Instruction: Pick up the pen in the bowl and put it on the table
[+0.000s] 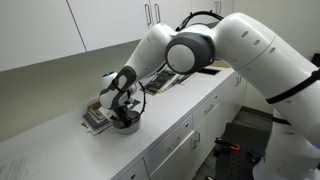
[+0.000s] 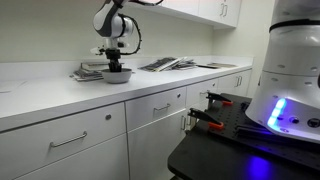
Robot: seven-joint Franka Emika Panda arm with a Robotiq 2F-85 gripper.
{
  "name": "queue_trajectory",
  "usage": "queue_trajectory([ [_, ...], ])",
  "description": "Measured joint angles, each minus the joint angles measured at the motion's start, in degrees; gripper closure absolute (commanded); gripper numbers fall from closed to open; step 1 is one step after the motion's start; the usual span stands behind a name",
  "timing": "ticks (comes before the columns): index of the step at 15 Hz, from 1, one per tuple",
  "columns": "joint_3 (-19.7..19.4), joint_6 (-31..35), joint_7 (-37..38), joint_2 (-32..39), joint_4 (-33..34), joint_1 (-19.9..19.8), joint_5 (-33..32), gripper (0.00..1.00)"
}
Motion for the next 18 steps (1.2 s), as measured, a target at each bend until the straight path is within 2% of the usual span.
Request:
queue_trajectory([
  [1, -0.08, 0.22, 0.01, 0.28, 0.47, 0.02, 0.0, 1.0],
  [6, -0.77, 3.7, -0.05, -0.28, 1.03, 0.84, -0.39, 0.97],
  [10, -1.18, 6.51, -1.96, -5.9, -2.55, 2.02, -1.79, 0.97],
  [15, -1.77, 7.57, -12.69, -18.34, -16.38, 0.9, -2.76, 0.97],
  [18, -3.81, 12.66, -21.71, -25.65, -27.78, -1.62, -6.2, 0.97],
])
